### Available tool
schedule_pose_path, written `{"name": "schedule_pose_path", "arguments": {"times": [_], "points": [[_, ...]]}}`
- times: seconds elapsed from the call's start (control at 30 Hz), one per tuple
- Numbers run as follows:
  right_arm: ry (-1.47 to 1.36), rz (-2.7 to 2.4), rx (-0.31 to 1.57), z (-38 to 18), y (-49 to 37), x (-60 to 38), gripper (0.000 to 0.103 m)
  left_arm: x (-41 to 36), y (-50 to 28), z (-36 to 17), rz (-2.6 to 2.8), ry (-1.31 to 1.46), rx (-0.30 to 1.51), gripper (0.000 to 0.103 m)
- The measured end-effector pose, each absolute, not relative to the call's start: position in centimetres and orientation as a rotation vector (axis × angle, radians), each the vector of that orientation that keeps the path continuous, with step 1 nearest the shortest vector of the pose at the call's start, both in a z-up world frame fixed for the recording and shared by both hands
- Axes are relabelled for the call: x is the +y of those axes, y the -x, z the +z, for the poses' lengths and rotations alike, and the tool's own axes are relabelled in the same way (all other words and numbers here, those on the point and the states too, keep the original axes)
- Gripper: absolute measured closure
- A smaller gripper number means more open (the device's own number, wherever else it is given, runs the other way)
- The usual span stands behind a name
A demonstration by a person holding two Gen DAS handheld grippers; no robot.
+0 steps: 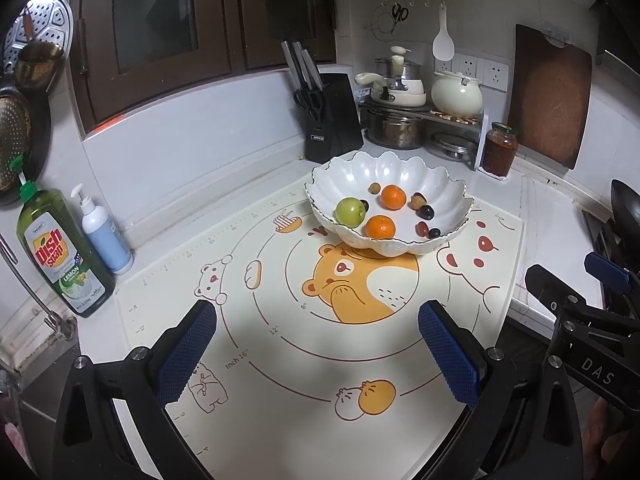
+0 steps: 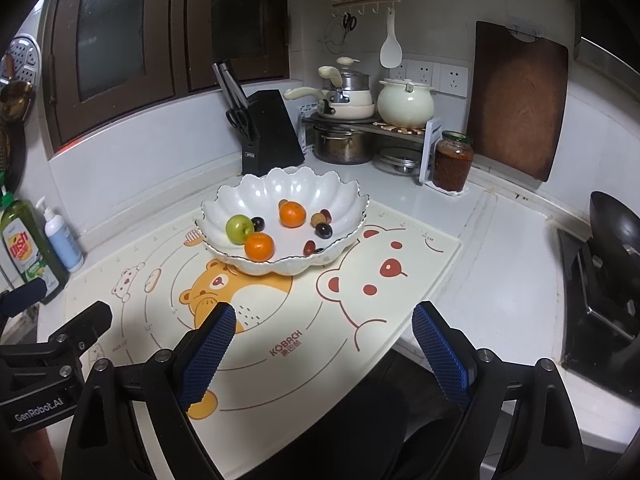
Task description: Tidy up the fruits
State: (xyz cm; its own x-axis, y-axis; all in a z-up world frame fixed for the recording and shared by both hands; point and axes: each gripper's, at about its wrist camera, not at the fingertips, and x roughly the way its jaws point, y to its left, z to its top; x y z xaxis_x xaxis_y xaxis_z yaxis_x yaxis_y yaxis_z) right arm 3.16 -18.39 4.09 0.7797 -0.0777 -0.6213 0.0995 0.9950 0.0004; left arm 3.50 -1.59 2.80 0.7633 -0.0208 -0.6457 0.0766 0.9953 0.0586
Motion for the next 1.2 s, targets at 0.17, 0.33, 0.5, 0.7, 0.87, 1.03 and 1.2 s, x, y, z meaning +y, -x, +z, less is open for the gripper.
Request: {"name": "schedule_pose_path", "arguments": {"times": [0.17,0.33,0.5,0.7,0.87,1.03,1.2], "points": [[-0.035,-0.095,0.669,4.20,-3.14,-18.46,0.012,-1.59,-3.47,2.82,-0.052,-0.083,0.701,0.000],[-0.036,-0.097,0.666,4.20,-3.14,-18.56,0.012,-1.62,-3.58,2.88,-0.054,-0.083,0.700,0.000],[-0.036,-0.099,0.666,4.16,-3.19,-18.64,0.012,-1.64,-3.54,2.81,-0.052,-0.084,0.700,0.000],[-0.037,-0.099,0.666,4.17,-3.15,-18.66,0.012,-1.63,-3.57,2.82,-0.053,-0.084,0.702,0.000],[-0.037,-0.098,0.666,4.17,-3.16,-18.68,0.012,-1.70,-3.58,2.77,-0.053,-0.084,0.702,0.000],[-0.038,-0.097,0.666,4.15,-3.10,-18.74,0.012,-1.53,-3.65,2.77,-0.046,-0.082,0.700,0.000],[-0.039,-0.097,0.666,4.15,-3.09,-18.76,0.012,-1.41,-3.57,2.79,-0.036,-0.082,0.697,0.000]]}}
